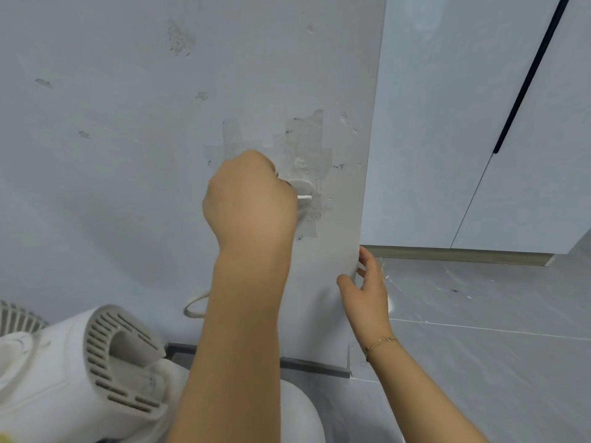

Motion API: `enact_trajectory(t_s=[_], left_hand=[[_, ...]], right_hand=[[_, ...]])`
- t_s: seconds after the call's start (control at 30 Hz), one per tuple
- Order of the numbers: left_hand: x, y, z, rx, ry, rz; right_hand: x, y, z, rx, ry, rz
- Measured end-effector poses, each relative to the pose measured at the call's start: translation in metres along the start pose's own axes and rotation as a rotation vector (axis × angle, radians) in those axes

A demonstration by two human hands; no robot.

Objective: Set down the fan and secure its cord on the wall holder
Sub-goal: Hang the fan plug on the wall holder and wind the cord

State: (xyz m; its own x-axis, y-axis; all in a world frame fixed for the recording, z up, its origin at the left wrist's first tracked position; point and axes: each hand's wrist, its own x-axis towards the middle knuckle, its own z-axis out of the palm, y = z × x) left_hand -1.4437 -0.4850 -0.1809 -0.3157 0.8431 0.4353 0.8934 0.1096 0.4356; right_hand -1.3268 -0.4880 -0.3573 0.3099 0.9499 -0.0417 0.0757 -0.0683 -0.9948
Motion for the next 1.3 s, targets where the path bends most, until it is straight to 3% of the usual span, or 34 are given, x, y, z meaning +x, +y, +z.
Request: enact_trajectory(t_s=[0.17,0.33,0.57,0.7,0.93,1.1,1.3], left_hand=[[-0.011,0.016,0.005,0.121,0.024,-0.031],[-0.031,0.031,0.033,0.109,-0.022,0.108],[-0.033,0.013,0.042,-0.338,0.102,0.069],[-0.042,0.01,0.062,-0.787,-0.009,-0.082],[-0.039,0.003,0.071,-1.265,-0.284,-0.424],[-0.033,-0.006,0.079,-1.272,-0.454,-0.521],[-0.021,-0.018,0.093,-1.21,-0.448,-0.547]], right_hand=[[0.0,0.002,0.003,0.001,0.019,-0.004],[0.0,0.005,0.008,-0.003,0.033,-0.001],[0.0,0.006,0.011,-0.016,0.052,0.002],[0.001,0.004,0.012,-0.017,0.057,0.013],[0.001,0.006,0.011,-0.015,0.062,0.005],[0.001,0.006,0.011,-0.005,0.054,0.001],[0.001,0.007,0.009,-0.01,0.038,-0.002]])
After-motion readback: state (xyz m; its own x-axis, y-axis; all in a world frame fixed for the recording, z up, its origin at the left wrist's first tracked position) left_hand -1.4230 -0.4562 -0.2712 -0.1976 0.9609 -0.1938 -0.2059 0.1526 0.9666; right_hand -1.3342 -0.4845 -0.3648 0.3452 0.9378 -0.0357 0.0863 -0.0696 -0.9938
